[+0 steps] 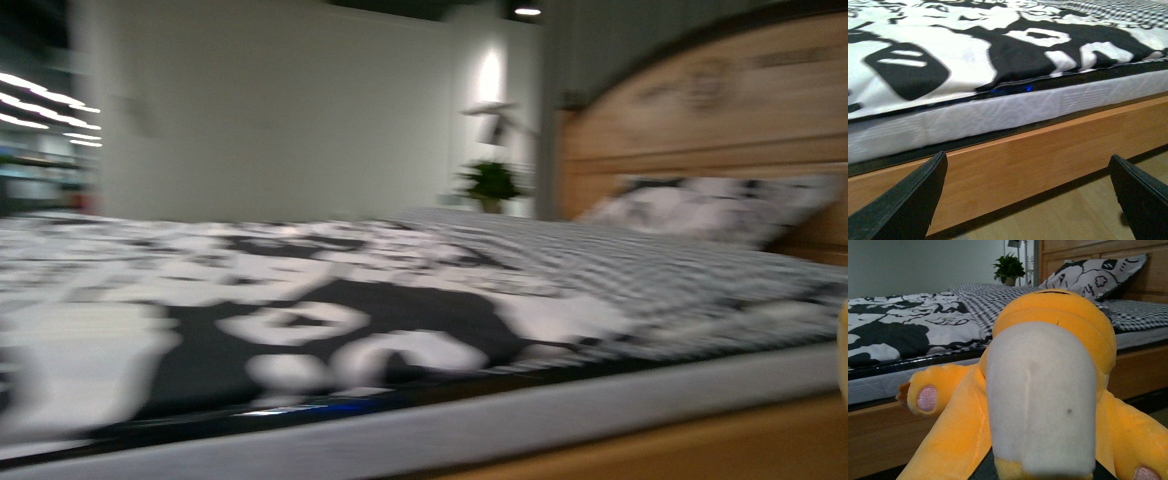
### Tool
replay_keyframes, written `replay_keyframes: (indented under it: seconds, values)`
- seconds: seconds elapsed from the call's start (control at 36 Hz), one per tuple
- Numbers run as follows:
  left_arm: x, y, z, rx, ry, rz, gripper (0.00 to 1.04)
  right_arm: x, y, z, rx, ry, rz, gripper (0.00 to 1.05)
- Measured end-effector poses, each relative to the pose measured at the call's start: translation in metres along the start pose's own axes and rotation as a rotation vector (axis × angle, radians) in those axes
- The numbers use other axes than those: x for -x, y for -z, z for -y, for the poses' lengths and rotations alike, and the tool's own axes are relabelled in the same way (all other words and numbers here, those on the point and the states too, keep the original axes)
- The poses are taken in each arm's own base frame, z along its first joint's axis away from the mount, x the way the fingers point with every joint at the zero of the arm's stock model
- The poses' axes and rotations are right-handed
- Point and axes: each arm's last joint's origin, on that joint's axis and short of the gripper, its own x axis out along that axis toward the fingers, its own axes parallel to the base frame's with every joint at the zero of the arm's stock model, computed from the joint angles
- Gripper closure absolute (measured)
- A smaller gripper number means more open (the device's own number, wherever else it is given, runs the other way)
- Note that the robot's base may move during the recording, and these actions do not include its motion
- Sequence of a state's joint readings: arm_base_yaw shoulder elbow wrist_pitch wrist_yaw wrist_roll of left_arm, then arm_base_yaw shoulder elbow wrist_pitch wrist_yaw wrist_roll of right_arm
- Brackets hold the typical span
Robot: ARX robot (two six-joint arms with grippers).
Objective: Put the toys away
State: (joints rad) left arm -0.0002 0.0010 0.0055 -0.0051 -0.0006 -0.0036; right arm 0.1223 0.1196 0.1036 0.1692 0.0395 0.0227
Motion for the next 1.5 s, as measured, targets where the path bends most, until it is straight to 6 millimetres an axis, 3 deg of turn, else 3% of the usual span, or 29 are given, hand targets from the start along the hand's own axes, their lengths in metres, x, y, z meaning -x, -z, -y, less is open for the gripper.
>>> replay_keyframes:
  seconds: [1.5]
  values:
    - [0.0, -0.0001, 0.0001, 0.0, 0.002, 0.001, 0.06, 0.0001, 0.0, 0.0, 0.0, -0.002, 0.001, 0.96]
